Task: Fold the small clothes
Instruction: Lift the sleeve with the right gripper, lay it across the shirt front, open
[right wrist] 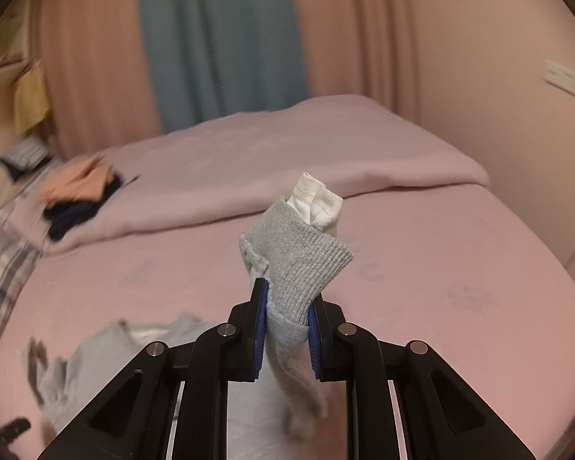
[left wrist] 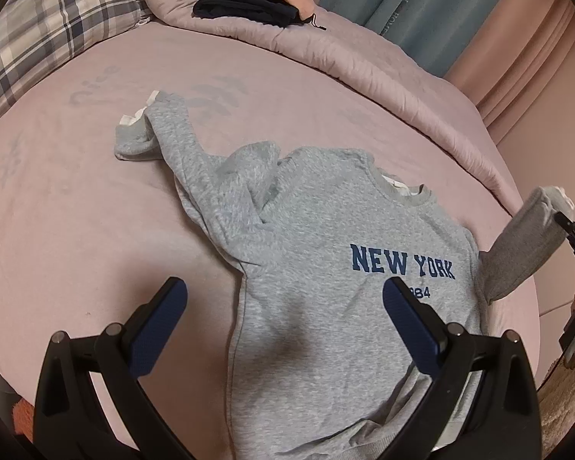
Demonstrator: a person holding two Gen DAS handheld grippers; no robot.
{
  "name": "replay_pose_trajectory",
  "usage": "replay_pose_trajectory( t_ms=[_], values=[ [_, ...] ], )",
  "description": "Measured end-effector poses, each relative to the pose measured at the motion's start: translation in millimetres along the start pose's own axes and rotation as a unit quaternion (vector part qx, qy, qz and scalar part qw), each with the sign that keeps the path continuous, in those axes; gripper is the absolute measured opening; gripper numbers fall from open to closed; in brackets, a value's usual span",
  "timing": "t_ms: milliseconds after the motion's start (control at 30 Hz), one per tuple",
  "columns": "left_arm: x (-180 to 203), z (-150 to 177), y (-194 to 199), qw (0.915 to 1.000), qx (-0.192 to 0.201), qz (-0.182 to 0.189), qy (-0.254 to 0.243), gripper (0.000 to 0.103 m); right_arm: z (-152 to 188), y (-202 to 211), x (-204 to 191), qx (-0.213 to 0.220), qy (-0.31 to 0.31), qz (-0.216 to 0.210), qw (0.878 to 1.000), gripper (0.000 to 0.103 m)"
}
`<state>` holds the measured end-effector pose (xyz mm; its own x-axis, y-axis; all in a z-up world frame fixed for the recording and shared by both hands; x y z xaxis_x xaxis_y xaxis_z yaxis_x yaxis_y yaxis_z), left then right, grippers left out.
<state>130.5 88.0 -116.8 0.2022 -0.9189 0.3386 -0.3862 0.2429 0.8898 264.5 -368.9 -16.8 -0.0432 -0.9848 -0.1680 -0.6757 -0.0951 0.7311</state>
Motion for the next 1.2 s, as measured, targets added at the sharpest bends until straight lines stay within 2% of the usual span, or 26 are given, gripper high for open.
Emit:
replay_pose_trajectory(
  t_ms=[267, 600, 700, 833, 1033, 1133, 1200],
  values=[
    [-4, 1, 0, 1.0, -0.002, 0.001, 0.001, 0.102, 27, -40, -91, -0.064, 0.115, -0.02, 0.991, 0.019],
    [-13, 1, -7, 0.9999, -0.009, -0.001, 0.007, 0.102, 92, -86, -181, -0.158, 0.213, -0.042, 0.963, 0.019],
    [-15, 1, -10, 0.9999, -0.013, -0.004, 0.007, 0.102, 110, -101, -193, -0.184, 0.225, -0.049, 0.956, 0.019],
    [-17, 1, -14, 0.9998, -0.017, -0.005, 0.007, 0.102, 123, -111, -203, -0.196, 0.236, -0.047, 0.951, 0.019],
    [-15, -2, -19, 0.9997, -0.024, 0.004, 0.007, 0.102, 141, -121, -214, -0.234, 0.238, -0.075, 0.94, 0.02],
    [-8, -6, -21, 0.9995, -0.027, 0.016, 0.005, 0.102, 146, -115, -208, -0.237, 0.233, -0.083, 0.939, 0.027],
    [-2, -12, -21, 0.9993, -0.027, 0.026, 0.0, 0.102, 145, -106, -196, -0.25, 0.198, -0.121, 0.94, 0.04]
  ],
)
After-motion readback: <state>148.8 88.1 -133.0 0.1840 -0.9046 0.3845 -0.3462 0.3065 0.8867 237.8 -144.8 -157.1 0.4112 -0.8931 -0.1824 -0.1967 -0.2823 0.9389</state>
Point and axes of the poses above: each gripper's, at about its wrist camera, not at the fingertips, and y roughly against the way its jaws point, x to its right, z to its underside, the point moved 5 cm from there along -y, roughly the way its jaws point, and after that the axes turned 15 degrees about -x, right-handed, at the moved point
